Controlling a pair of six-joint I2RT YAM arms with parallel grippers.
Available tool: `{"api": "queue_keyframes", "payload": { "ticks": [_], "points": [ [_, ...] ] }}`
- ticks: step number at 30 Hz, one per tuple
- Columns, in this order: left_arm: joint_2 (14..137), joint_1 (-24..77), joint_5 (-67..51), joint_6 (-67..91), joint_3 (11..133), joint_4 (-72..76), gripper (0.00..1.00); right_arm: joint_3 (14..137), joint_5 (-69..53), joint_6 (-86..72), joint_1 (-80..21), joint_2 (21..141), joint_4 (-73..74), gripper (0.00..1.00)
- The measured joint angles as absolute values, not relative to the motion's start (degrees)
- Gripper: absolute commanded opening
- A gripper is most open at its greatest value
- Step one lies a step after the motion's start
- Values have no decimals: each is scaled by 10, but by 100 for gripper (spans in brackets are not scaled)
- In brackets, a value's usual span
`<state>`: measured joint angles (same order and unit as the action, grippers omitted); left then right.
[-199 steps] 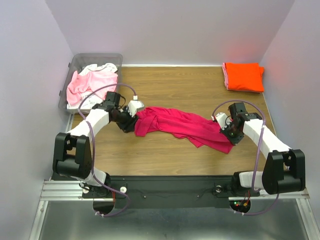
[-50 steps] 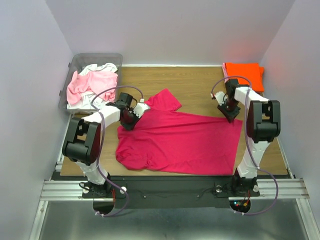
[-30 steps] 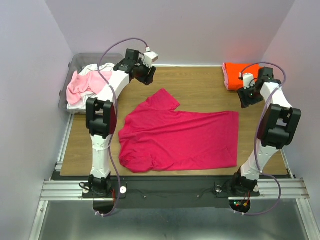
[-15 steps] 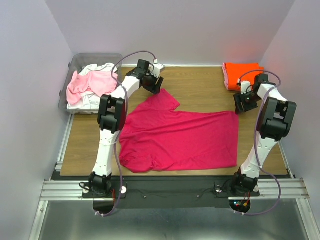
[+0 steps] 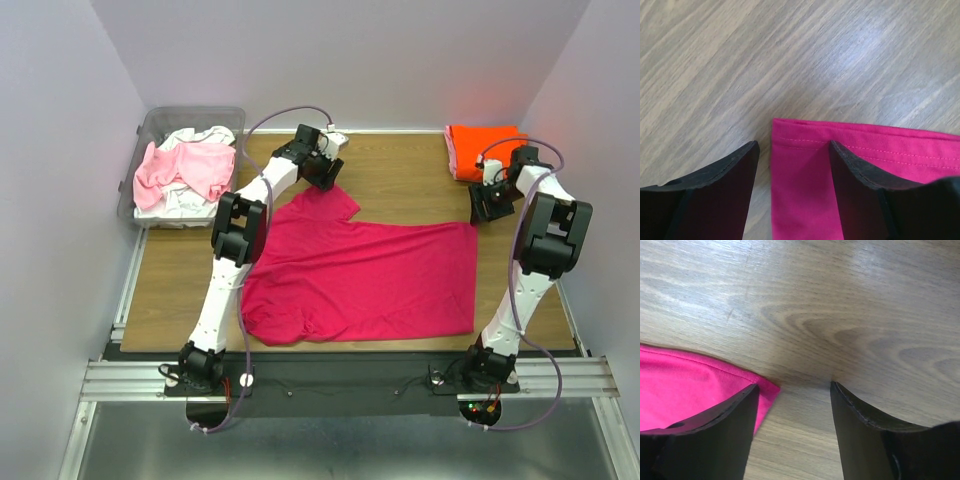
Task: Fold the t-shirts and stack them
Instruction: Flatten the tshirt out
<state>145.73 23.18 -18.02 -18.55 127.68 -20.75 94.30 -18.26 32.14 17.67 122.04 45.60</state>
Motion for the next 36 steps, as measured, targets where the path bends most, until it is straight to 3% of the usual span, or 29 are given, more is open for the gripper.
{"api": "queue_keyframes", "payload": {
  "ticks": [2,8,9,12,15,19,30,36],
  "points": [
    [1458,235,-175,-185,1279,-209,60,940,-183,324,177,1219,454,63],
    [1462,241,-165,-184,1286,-211,34,920,-191,343,180,1209,441,57],
    [1462,241,-164,-183,1287,-211,26,913,-192,347,180,1205,436,56],
    [1463,241,-161,-183,1288,-211,14,896,-196,359,178,1196,423,45],
    [1463,242,-157,-184,1290,-212,2,891,-198,364,177,1194,419,27],
    [1463,242,-147,-186,1290,-213,0,891,-218,363,171,1194,428,1],
    [1441,216,-175,-183,1289,-232,0,893,-270,350,156,1187,469,1],
    [1314,174,-201,-180,1270,-244,0,930,-282,336,157,1124,483,1]
  ]
}}
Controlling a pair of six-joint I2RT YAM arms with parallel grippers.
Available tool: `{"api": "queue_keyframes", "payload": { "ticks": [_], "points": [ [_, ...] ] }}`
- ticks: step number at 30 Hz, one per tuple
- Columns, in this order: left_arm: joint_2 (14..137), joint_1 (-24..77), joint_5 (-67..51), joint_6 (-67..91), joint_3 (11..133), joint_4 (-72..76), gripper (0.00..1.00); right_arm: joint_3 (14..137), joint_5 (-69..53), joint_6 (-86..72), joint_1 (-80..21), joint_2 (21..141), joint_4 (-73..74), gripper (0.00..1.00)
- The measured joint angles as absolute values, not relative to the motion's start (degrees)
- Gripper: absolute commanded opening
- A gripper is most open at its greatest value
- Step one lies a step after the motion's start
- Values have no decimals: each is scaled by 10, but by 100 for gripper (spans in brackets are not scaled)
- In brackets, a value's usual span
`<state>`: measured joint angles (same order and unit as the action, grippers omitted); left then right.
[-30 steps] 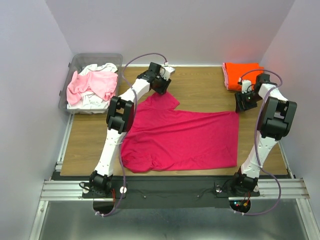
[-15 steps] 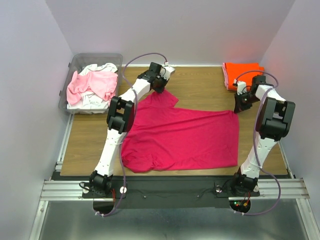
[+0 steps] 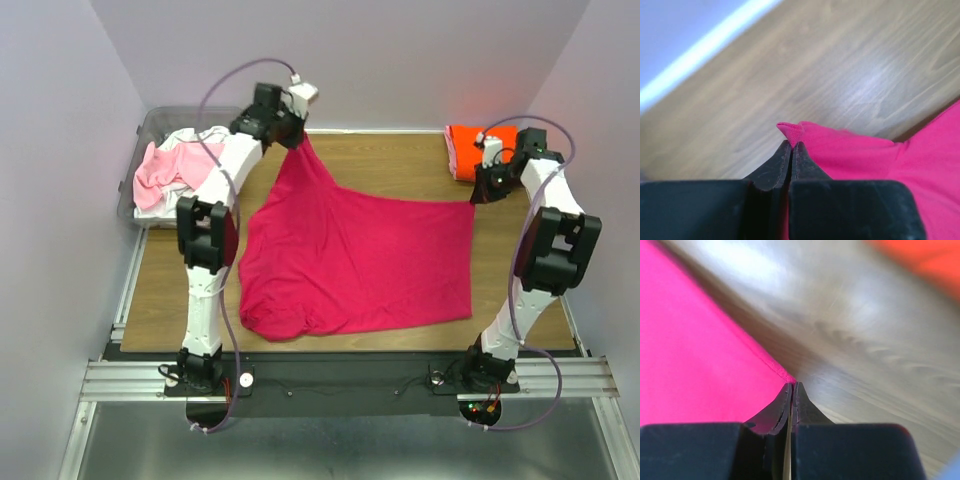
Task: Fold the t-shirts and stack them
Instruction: Flatten the tshirt out
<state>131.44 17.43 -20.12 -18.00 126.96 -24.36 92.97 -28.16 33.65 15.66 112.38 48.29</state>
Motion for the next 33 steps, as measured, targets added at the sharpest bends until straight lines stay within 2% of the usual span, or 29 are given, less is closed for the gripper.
{"api": "queue_keyframes", "payload": {
  "ticks": [11,22,28,33],
  "points": [
    [1016,128,-229,-167,1207,-216,0,960,-284,316,157,918,467,1],
    [749,133,-220,-138,1113,-199,0,946,-224,281,157,630,377,1],
    [606,133,-234,-129,1075,-185,0,959,-207,254,158,551,353,0],
    [535,133,-238,-125,1100,-174,0,1034,-187,230,158,532,352,1]
  ]
}}
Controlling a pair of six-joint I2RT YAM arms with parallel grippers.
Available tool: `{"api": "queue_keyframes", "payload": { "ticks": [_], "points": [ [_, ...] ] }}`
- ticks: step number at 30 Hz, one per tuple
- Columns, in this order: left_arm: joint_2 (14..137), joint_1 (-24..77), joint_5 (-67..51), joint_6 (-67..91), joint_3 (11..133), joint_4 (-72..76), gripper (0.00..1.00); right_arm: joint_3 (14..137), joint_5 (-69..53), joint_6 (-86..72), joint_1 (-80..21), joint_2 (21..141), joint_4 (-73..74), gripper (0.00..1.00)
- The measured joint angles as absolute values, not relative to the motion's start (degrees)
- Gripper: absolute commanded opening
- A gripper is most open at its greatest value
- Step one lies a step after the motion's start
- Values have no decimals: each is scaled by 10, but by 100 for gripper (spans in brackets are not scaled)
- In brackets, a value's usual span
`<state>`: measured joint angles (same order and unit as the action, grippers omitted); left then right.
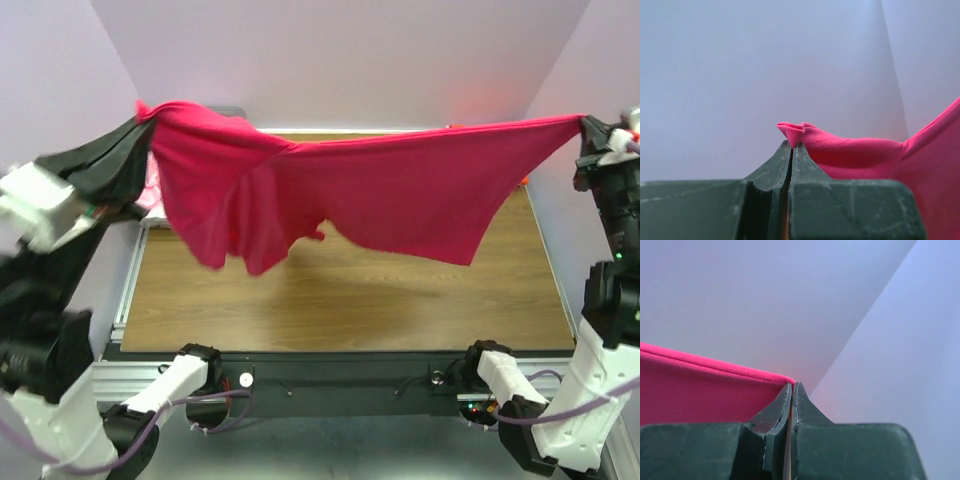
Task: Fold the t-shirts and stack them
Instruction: Flatten the tshirt out
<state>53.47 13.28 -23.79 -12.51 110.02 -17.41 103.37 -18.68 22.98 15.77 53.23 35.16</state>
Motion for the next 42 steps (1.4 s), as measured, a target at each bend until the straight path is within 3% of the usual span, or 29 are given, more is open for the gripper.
{"api": "queue_keyframes", "payload": {
  "ticks": [7,12,26,32,42],
  "points": [
    [483,133,-235,-128,1140,-156,0,1125,-163,223,158,508,340,1],
    [443,133,-235,-133,1097,-157,0,1123,-159,236,158,481,325,1],
    [399,133,-260,-109,685,-204,0,744,-232,322,158,405,356,1],
    [459,133,-245,-92,591,-140,0,620,-256,342,158,449,327,1],
    [715,135,-198,-91,569,-4,0,547,-275,347,158,642,199,1]
  ]
}}
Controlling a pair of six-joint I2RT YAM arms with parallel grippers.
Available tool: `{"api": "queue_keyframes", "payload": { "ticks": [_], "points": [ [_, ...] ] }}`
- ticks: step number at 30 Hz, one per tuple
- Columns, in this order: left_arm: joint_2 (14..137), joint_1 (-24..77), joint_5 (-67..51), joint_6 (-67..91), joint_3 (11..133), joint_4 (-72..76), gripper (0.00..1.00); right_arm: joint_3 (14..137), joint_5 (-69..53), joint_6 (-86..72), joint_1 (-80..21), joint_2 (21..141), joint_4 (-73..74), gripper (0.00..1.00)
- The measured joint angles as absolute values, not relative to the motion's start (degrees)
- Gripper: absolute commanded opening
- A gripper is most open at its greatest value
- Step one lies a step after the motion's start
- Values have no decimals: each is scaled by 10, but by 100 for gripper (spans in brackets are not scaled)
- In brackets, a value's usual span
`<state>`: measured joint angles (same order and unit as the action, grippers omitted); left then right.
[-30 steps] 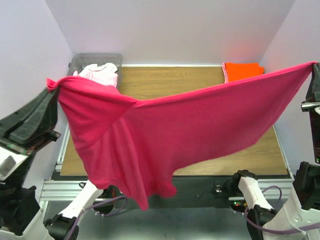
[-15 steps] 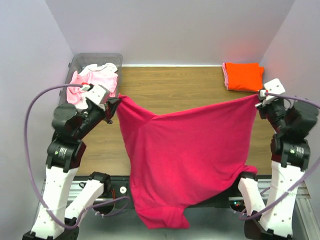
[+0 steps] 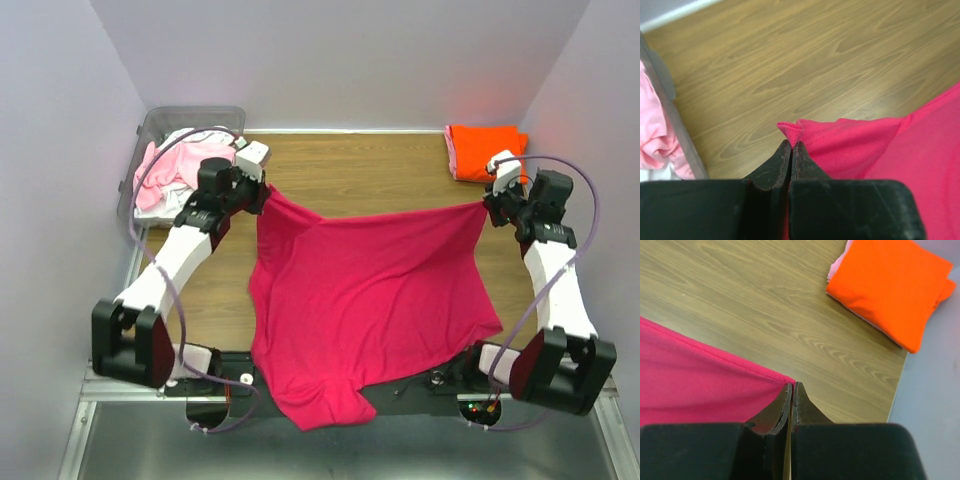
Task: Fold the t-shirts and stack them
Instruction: Flatten the tshirt out
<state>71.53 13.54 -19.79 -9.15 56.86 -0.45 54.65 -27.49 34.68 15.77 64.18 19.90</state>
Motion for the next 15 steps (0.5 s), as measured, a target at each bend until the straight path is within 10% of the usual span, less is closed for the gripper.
{"api": "queue_keyframes", "payload": {
  "ticks": [15],
  "points": [
    [1102,141,-131,-131,842,31,0,629,-268,340,156,909,86,1]
  ]
}}
